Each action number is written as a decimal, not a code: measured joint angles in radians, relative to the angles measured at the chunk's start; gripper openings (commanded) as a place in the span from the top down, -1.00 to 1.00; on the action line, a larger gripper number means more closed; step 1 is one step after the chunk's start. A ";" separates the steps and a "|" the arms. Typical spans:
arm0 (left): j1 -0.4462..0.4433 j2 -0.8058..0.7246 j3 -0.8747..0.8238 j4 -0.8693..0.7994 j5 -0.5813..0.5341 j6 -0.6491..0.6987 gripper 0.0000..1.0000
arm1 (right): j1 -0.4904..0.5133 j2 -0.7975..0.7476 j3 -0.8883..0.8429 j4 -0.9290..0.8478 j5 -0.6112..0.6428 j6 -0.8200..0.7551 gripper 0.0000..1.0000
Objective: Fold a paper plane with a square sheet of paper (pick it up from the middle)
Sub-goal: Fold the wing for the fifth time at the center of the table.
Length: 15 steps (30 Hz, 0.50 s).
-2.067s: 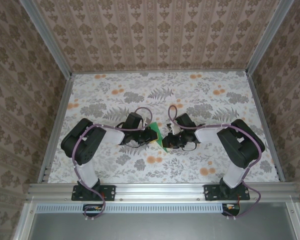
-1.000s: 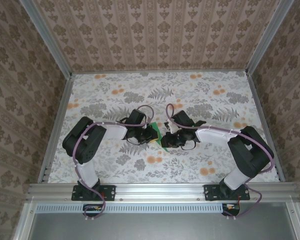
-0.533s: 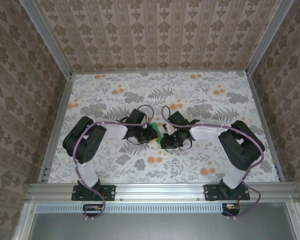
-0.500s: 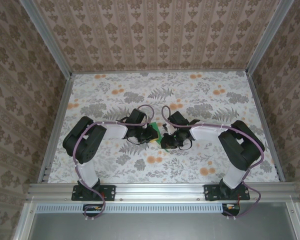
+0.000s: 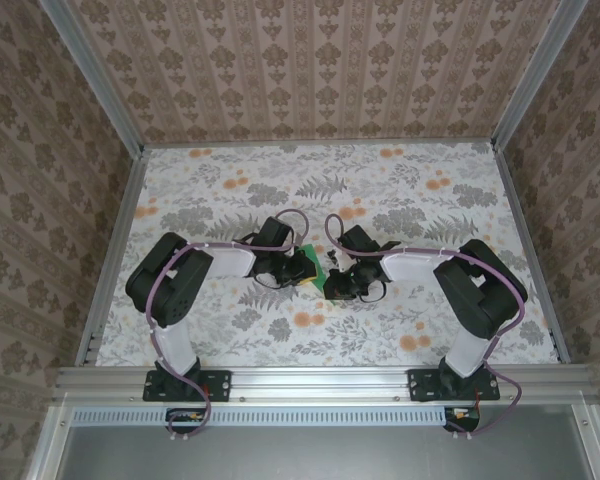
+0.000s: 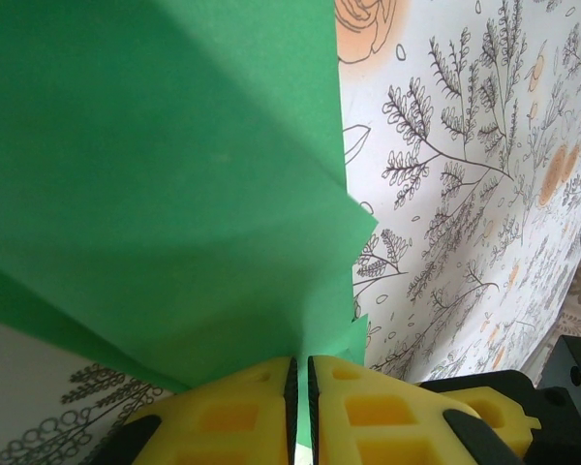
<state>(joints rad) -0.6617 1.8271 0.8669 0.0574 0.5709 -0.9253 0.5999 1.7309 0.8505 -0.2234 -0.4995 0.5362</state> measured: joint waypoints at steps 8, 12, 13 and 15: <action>0.000 0.000 0.002 -0.005 -0.003 0.000 0.71 | -0.011 0.000 -0.034 0.046 -0.030 -0.010 0.76; -0.003 0.000 0.004 -0.013 -0.006 0.003 0.73 | -0.021 -0.016 -0.085 0.112 -0.063 -0.010 0.75; -0.005 0.000 0.004 -0.017 -0.006 0.003 0.73 | -0.021 -0.027 -0.101 0.121 -0.065 -0.011 0.75; -0.010 0.000 0.004 -0.020 -0.005 0.004 0.73 | -0.021 -0.053 -0.128 0.121 -0.069 -0.014 0.74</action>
<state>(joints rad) -0.6712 1.8271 0.8707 0.0372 0.5655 -0.9211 0.5785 1.6779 0.7223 -0.1020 -0.5686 0.5220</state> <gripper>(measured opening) 0.134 0.123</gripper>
